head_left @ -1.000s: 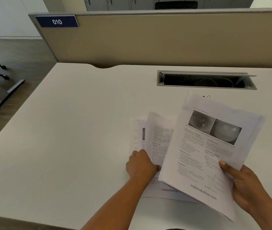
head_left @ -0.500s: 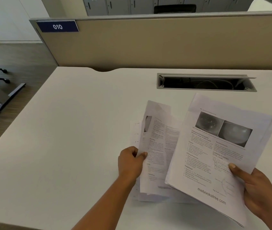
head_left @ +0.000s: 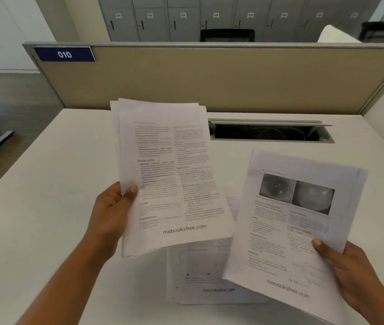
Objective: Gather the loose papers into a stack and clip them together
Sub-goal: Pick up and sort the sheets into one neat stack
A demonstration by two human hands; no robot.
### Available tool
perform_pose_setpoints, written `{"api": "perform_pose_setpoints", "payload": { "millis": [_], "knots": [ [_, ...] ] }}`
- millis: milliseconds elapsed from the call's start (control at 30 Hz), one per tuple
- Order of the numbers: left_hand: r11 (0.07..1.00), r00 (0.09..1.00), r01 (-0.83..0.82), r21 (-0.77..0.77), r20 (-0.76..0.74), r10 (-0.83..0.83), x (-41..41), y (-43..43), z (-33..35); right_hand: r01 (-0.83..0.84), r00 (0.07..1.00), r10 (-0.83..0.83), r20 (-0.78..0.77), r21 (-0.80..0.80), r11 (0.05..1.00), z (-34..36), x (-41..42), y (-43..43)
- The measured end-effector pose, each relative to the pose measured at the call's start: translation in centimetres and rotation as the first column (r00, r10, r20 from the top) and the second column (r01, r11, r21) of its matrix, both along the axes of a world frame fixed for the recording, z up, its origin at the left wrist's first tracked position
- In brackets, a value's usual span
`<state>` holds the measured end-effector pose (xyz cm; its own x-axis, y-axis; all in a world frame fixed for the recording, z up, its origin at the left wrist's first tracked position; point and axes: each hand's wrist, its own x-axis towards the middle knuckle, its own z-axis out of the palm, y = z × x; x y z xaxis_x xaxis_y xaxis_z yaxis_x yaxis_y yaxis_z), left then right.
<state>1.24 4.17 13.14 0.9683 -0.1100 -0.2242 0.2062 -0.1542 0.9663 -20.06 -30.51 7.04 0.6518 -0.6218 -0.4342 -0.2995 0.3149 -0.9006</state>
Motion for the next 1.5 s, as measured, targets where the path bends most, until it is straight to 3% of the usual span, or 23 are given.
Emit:
{"api": "perform_pose_setpoints", "payload": {
  "millis": [300, 500, 700, 800, 900, 933, 1033, 1167, 1333, 1500],
  "knots": [
    [0.961, 0.956, 0.260, -0.094, -0.114, -0.270, -4.3, -4.1, 1.0, -0.155, 0.988, 0.154, -0.015, -0.109, 0.982, 1.1, 3.2, 4.0],
    [0.928, 0.924, 0.365, 0.074, -0.152, -0.351, -6.0, -6.1, -0.3, -0.268, 0.963, 0.268, -0.013, -0.115, 0.957, 2.6, 4.5, 6.2],
    [0.935, 0.975, 0.214, 0.282, 0.005, -0.224, -5.8, -6.3, -0.7, -0.253, 0.966, 0.257, 0.028, -0.100, 0.962, 3.4, 4.6, 6.5],
    [0.972, 0.985, 0.173, 0.160, -0.057, -0.166, -5.8, -6.4, -0.8, -0.259, 0.963, 0.264, 0.060, -0.077, 0.963, 3.7, 4.5, 6.6],
    [0.959, 0.900, 0.187, -0.214, -0.353, -0.254, -5.6, -6.3, -0.6, -0.275, 0.955, 0.279, 0.104, -0.045, 0.960, 3.8, 4.4, 6.7],
    [0.935, 0.862, 0.228, -0.273, -0.390, -0.324, -5.6, -6.3, -0.5, -0.281, 0.952, 0.283, 0.118, -0.037, 0.959, 3.9, 4.4, 6.8],
    [0.917, 0.864, 0.306, -0.257, -0.329, -0.381, -5.9, -6.5, -0.9, -0.278, 0.953, 0.276, 0.123, 0.001, 0.960, 3.9, 4.3, 6.5],
    [0.931, 0.898, 0.293, -0.219, -0.270, -0.347, -6.0, -6.9, -1.5, -0.218, 0.975, 0.205, 0.087, 0.186, 0.958, 3.1, 3.9, 5.7],
    [0.931, 0.904, 0.310, -0.191, -0.245, -0.351, -6.4, -7.4, -1.7, -0.272, 0.960, 0.267, 0.087, 0.042, 0.962, 3.2, 3.7, 5.7],
    [0.914, 0.891, 0.367, -0.174, -0.218, -0.399, -6.7, -7.7, -2.7, -0.196, 0.978, 0.192, 0.080, 0.054, 0.979, 2.8, 2.7, 5.6]
  ]
}}
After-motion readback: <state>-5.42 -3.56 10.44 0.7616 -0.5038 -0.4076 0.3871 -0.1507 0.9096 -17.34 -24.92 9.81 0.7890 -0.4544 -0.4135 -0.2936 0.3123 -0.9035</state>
